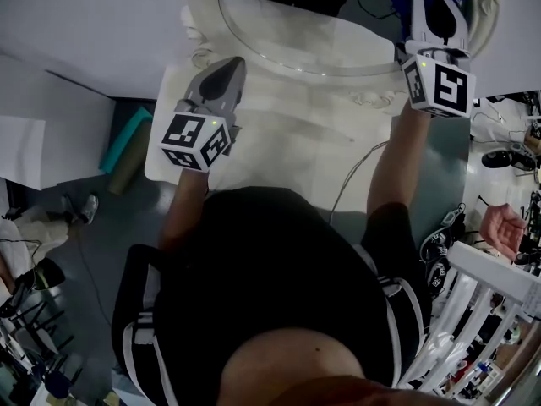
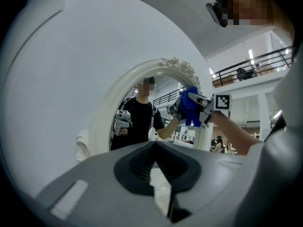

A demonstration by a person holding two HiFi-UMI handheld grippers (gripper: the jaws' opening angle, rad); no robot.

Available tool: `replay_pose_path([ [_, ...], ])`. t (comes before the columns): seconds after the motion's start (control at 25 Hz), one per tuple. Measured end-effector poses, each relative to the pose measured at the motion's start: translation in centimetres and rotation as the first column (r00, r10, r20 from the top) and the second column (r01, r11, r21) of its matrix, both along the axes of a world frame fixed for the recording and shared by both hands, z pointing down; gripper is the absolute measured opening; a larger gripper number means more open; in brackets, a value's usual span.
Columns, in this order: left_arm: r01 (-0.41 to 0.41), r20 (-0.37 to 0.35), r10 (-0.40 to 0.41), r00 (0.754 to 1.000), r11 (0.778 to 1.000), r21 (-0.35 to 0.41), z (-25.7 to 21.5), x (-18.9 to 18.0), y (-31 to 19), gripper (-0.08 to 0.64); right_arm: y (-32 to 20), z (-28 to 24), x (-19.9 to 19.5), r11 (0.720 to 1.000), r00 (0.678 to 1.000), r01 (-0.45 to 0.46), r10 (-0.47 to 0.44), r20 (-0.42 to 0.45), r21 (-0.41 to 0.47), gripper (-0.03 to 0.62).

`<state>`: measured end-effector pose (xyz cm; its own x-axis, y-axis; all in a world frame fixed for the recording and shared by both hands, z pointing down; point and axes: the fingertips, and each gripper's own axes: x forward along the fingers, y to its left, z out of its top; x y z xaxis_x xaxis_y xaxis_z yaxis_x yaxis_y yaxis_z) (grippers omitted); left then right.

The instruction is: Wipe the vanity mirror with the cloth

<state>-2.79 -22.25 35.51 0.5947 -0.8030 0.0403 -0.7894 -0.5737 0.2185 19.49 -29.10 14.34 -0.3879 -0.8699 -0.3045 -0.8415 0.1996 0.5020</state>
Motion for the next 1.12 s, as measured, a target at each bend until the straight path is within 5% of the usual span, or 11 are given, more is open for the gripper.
replay_pose_path([
  [0.16, -0.003, 0.000, 0.003, 1.000, 1.000, -0.008, 0.1, 0.2, -0.1, 0.008, -0.4, 1.8, -2.7, 0.999, 0.985, 0.008, -0.014, -0.172, -0.035, 0.031],
  [0.28, -0.003, 0.000, 0.003, 1.000, 1.000, -0.011, 0.1, 0.3, -0.1, 0.008, -0.8, 4.6, -4.2, 1.000, 0.935, -0.018, 0.008, -0.355, -0.025, 0.031],
  [0.4, 0.003, 0.002, -0.003, 1.000, 1.000, -0.015, 0.2, 0.1, -0.2, 0.008, -1.0, 8.6, -5.2, 0.997, 0.898, -0.040, 0.007, -0.440, -0.065, 0.031],
  [0.84, 0.020, 0.014, -0.020, 1.000, 0.999, -0.036, 0.9, -0.4, -0.5, 0.008, -1.2, 23.9, -7.4, 0.986, 0.825, -0.010, -0.087, -0.558, -0.167, 0.031],
  [1.12, 0.033, 0.031, -0.031, 0.999, 0.998, -0.054, 1.5, -1.1, -0.5, 0.008, -1.0, 32.2, -8.0, 0.928, 0.837, -0.007, -0.198, -0.509, -0.373, 0.031],
])
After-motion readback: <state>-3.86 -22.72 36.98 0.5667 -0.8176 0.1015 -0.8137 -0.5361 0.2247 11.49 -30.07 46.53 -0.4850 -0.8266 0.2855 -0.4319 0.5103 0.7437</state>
